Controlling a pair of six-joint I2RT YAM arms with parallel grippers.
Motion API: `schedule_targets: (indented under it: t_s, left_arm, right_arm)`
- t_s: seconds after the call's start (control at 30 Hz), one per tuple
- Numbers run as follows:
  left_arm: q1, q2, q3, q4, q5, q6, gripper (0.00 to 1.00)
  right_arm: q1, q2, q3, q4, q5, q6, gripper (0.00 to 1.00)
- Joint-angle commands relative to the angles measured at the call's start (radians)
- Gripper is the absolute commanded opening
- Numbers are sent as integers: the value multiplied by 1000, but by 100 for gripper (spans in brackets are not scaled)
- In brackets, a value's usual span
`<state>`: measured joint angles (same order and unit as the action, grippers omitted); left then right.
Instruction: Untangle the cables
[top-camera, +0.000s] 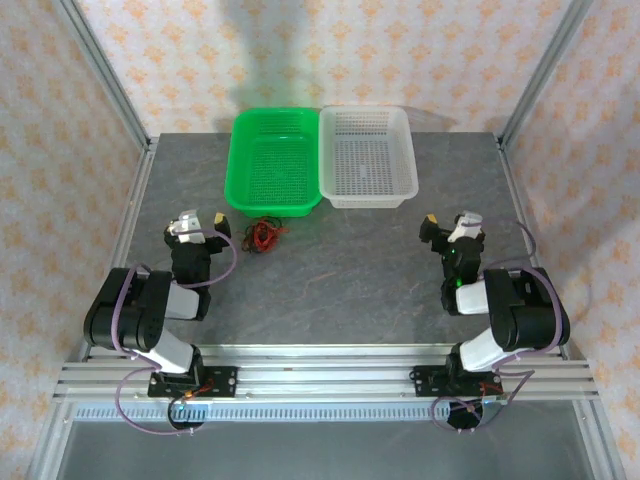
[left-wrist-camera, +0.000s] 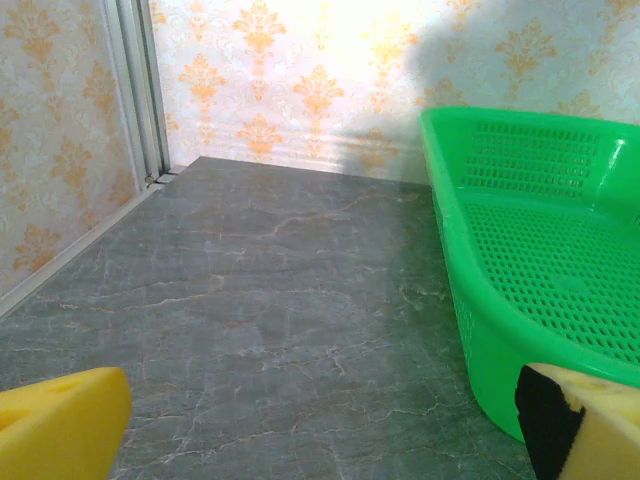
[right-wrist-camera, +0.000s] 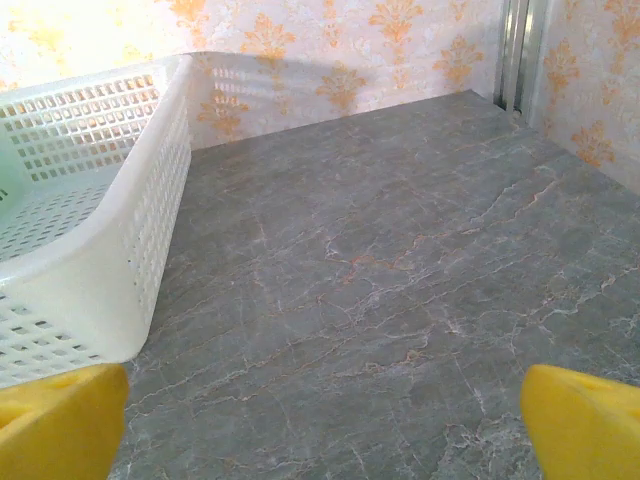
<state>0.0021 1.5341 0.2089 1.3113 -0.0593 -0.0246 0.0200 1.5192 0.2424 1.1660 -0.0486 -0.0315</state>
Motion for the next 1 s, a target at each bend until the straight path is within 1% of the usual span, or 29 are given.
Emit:
schedule_targets:
  t_s: [0.0, 0.97]
  left_arm:
    - [0, 2, 9, 3, 13, 8, 99]
    - [1, 3, 11, 1, 15, 5, 99]
  right_arm:
    - [3, -13, 17, 1, 23, -5, 100]
    - [-5, -12, 22, -3, 7, 0, 100]
